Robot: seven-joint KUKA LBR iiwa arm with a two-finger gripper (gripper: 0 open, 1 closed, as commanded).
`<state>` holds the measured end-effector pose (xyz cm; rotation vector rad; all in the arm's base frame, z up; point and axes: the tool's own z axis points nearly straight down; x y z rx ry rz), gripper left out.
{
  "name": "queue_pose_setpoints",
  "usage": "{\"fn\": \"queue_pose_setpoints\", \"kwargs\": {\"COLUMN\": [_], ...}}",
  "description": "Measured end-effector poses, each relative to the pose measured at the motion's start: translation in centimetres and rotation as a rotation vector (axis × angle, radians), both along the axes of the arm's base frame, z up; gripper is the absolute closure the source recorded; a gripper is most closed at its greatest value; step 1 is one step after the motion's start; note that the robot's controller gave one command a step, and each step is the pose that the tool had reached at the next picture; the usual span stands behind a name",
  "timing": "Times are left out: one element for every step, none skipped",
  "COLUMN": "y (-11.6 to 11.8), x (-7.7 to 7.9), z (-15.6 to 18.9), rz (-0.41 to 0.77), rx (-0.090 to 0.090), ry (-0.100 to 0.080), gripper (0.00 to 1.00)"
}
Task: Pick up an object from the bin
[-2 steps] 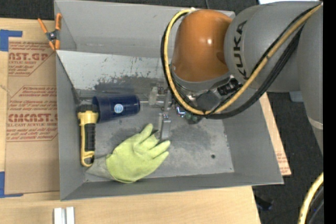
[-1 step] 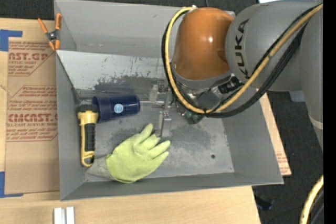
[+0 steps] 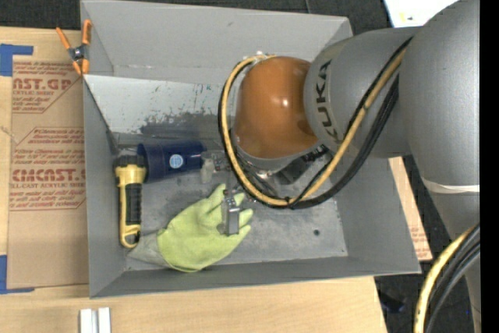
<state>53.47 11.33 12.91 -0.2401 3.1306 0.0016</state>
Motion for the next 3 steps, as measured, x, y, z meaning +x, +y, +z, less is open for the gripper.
{"fn": "queue_pose_setpoints", "kwargs": {"y": [1.2,1.9,1.8], "x": [-1.9,-2.3,-2.3], "z": [0.6,0.7,-5.9], "rz": [0.008,0.097,0.159], "rx": [0.001,0.000,0.003], "ry": [0.001,-0.003,-0.005], "gripper": [0.00,0.00,0.00]}}
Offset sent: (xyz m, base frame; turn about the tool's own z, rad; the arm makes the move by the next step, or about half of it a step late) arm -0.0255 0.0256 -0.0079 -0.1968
